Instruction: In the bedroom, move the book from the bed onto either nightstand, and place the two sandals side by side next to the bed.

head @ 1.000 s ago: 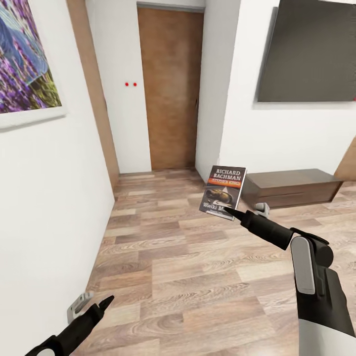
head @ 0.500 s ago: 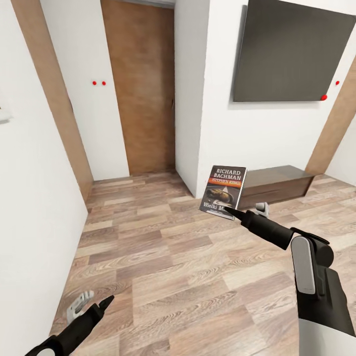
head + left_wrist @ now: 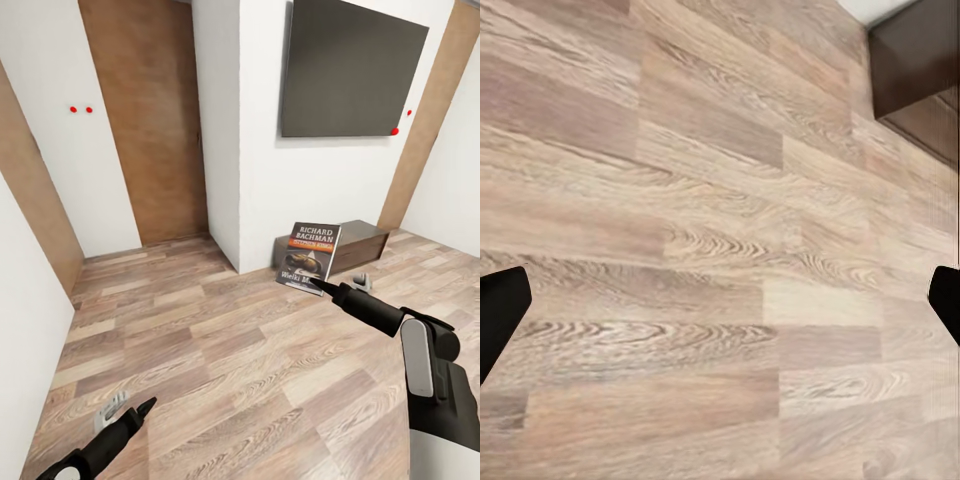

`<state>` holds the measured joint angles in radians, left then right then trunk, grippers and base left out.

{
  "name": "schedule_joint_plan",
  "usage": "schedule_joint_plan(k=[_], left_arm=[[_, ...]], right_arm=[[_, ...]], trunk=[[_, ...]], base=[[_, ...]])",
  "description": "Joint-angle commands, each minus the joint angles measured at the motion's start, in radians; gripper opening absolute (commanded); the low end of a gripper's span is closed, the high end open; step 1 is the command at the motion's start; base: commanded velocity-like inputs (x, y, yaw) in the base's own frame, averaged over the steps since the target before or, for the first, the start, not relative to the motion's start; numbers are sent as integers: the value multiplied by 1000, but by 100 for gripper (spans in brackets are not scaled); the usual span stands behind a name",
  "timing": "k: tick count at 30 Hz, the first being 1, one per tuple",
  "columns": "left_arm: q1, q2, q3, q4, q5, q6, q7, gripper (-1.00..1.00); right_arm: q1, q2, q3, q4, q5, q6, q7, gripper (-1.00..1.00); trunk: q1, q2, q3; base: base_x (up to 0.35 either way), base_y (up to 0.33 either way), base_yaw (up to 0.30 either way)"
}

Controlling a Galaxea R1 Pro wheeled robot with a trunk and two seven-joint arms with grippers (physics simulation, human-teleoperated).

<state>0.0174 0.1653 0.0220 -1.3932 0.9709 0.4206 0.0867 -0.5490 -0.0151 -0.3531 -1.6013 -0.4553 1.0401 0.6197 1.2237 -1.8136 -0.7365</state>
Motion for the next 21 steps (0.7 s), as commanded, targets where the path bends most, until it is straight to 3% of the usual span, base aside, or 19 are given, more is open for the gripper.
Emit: schedule_joint_plan(k=[1, 8, 13, 21], left_arm=[[-1, 0, 0, -2, 10, 5, 8, 100], [-7, -2, -21, 2, 9, 10, 8, 100], [-50, -1, -91, 41, 7, 12, 8, 100], [-95, -1, -163, 90, 6, 14, 9, 100]], right_arm=[[-1, -4, -3, 0, -6, 7, 8, -100], [-1, -18, -9, 0, -24, 7, 8, -100], [-2, -24, -11, 0, -31, 7, 8, -100], [-1, -25, -13, 0, -32, 7, 7, -100]], trunk=[[1, 0, -1], [1, 0, -1], [1, 0, -1], [1, 0, -1]], base=[[326, 0, -266], [326, 0, -266], [326, 0, -266], [326, 0, -266]])
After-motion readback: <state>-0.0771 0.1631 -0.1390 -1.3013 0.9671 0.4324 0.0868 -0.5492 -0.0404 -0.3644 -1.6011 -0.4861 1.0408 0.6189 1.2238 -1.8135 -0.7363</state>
